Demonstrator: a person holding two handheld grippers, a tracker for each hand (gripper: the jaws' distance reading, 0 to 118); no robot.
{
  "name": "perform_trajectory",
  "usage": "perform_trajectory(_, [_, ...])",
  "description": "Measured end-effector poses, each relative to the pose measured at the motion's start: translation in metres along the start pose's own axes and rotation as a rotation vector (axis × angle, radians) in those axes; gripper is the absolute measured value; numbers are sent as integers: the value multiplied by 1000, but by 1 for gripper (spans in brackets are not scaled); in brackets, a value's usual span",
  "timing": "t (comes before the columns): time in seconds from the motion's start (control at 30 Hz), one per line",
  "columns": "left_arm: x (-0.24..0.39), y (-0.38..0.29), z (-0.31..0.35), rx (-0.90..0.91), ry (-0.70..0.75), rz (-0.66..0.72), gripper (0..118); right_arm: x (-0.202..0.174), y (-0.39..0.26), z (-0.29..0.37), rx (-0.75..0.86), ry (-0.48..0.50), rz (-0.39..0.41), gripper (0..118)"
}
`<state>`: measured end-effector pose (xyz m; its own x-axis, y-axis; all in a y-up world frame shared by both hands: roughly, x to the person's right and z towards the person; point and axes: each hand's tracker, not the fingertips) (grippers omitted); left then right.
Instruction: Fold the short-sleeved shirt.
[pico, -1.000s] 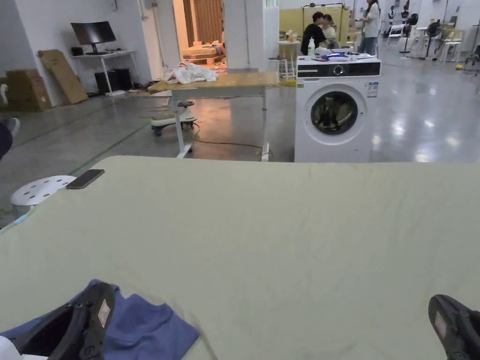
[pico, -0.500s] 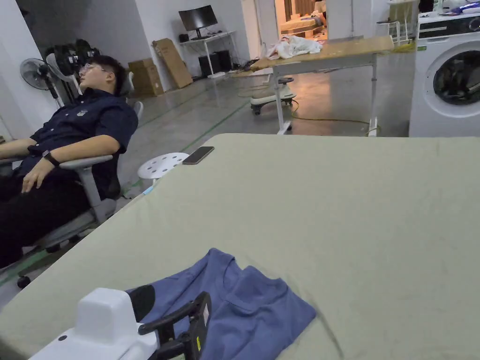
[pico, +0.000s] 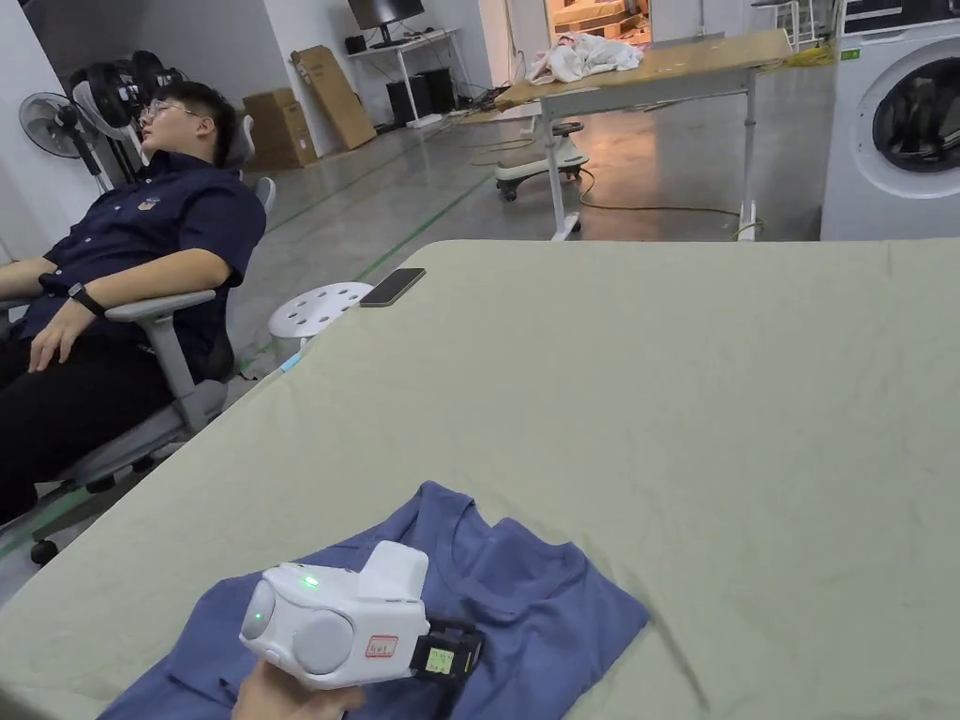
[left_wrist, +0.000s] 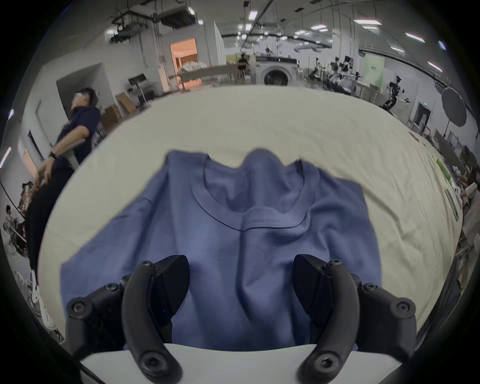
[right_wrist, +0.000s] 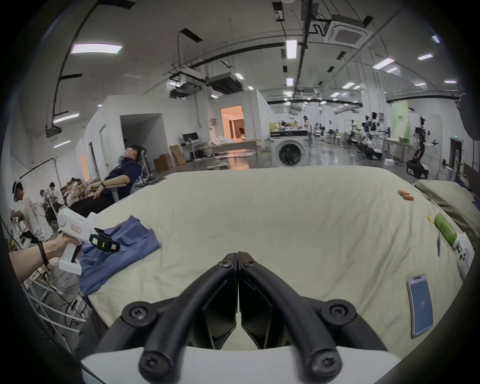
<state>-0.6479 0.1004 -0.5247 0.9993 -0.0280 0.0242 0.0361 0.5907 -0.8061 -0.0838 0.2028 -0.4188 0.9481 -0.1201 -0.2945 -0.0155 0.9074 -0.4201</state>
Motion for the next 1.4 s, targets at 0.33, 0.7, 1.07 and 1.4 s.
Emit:
perform_trajectory(0.33, [8,0,-1,-13,90,12,4,19,-18,6,-32,-11,-94,0])
perform_trajectory(0.7, [33,97,83,285,143,68,0,50,-17,37,63,-33,-156,0])
perform_trajectory(1.07, [282,176,79,436,-320,-208,0,77,-28,80,116,-151,-202,0])
perform_trajectory(1.4, [520,16,36,149,-845,-365,0,96,-47,121,96,-277,-205,0])
